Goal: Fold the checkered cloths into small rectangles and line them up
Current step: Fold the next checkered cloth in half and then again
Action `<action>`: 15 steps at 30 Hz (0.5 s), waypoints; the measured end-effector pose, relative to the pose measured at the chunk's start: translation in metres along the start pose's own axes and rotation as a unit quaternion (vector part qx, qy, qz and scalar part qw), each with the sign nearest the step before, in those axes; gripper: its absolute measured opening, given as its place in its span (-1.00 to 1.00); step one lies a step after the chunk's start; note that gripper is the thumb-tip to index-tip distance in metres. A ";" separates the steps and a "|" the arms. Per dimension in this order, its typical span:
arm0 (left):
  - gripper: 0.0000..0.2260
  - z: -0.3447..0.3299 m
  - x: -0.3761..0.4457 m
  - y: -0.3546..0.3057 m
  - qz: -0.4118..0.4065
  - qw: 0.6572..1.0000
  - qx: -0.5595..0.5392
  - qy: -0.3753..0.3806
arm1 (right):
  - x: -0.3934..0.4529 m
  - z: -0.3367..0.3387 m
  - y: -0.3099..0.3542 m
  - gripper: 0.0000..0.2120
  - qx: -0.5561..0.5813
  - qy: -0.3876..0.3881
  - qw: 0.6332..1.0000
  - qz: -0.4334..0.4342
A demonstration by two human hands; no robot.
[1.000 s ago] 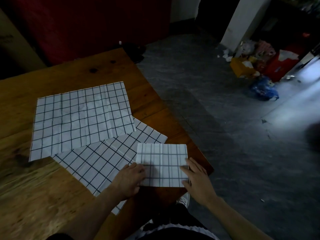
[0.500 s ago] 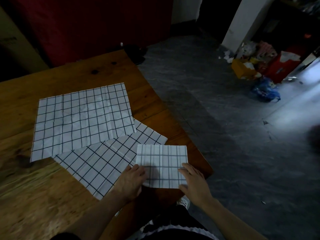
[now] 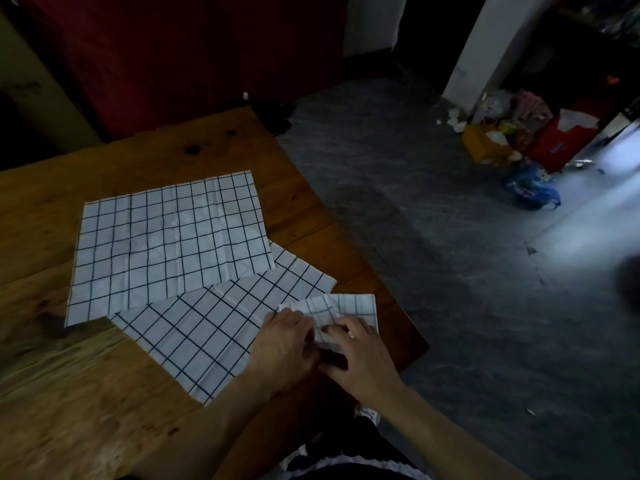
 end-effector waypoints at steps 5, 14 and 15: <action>-0.89 0.031 0.006 -0.008 -0.005 0.996 -0.075 -0.048 | 0.014 0.015 0.011 -0.78 0.031 -0.031 0.999 0.012; -0.81 0.043 0.013 0.062 0.009 0.996 -0.085 0.016 | 0.036 0.063 0.028 -0.73 0.263 -0.073 0.962 -0.005; -0.87 0.044 0.011 0.069 0.019 0.994 -0.100 0.029 | 0.039 0.063 0.031 -0.76 0.298 -0.072 0.952 -0.023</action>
Point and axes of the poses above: each hand's wrist, its own x-axis towards the middle knuckle, its own z-axis out of the back of the hand, y = z × x, the point moved 6 cm from there along x, towards the middle knuckle, and after that the axes turned 13 degrees about x, right-handed, at the moved point
